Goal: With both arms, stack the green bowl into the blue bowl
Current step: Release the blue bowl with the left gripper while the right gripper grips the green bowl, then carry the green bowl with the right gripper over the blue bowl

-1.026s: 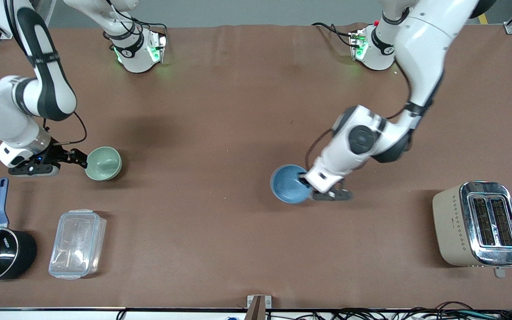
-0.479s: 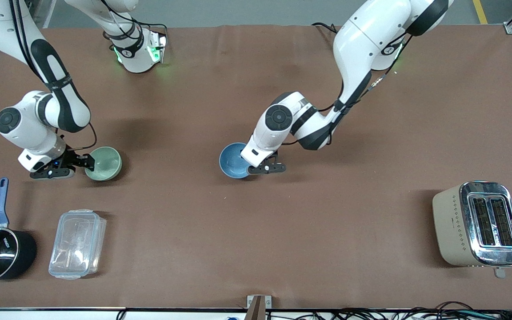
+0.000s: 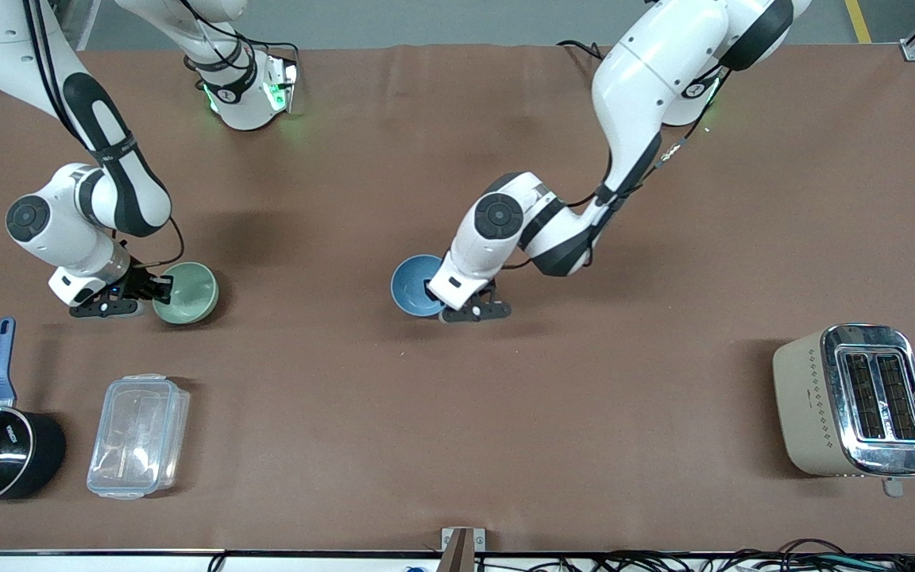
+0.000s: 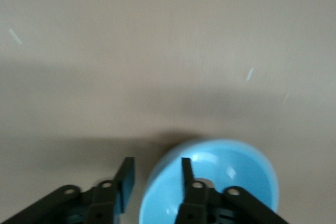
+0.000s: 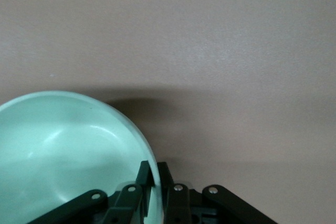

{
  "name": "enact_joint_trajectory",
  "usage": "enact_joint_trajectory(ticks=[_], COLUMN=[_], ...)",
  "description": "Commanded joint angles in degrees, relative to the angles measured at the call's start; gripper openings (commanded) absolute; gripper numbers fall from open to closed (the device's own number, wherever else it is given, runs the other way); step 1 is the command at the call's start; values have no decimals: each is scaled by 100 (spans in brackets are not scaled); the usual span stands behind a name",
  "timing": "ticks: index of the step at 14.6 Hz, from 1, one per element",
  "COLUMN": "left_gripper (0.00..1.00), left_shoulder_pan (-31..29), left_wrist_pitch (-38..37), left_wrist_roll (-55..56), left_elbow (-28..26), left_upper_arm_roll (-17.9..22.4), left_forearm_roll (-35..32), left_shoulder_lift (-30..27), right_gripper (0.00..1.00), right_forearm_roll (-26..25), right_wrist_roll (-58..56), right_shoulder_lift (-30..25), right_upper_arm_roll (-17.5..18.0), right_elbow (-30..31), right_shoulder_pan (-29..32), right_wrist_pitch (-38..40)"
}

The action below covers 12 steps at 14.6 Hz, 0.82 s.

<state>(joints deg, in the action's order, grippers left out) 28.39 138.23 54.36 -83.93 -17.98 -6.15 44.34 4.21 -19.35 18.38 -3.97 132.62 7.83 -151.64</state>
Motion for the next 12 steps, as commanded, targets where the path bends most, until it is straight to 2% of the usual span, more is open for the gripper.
enact_joint_trajectory(ticks=[1, 3, 5, 7, 9, 12], left_gripper=[100, 100, 100, 100, 100, 100], left_shoulder_pan=[-840, -1377, -1957, -2353, -2819, -3269], left_wrist_pitch=[-1084, -1665, -2429, -3089, -3582, -4188], left_wrist_roll=[-266, -959, -1899, -2690, -3525, -4213], left_elbow=[-35, -26, -26, -44, -70, -106], left_upper_arm_roll=[23, 23, -21, 5, -39, -83], left_forearm_roll=[-149, -149, -141, -141, -97, -35], left_shoulder_lift=[-1161, -1838, -2410, -2902, -3289, -3738], right_gripper=[0, 0, 0, 0, 0, 0], right_forearm_roll=[97, 115, 351, 458, 449, 405], right_wrist_roll=[204, 484, 992, 2201, 3511, 5253], right_shoulder_lift=[-456, -711, -923, -1029, -1029, -942], right_upper_arm_roll=[89, 150, 474, 1158, 2054, 3075], right_elbow=[-252, -770, -1000, -1001, -1019, -1080], right_shoulder_pan=[-62, -141, -168, -168, -168, -238], right_wrist_pitch=[1027, 2142, 2734, 2816, 2711, 2045])
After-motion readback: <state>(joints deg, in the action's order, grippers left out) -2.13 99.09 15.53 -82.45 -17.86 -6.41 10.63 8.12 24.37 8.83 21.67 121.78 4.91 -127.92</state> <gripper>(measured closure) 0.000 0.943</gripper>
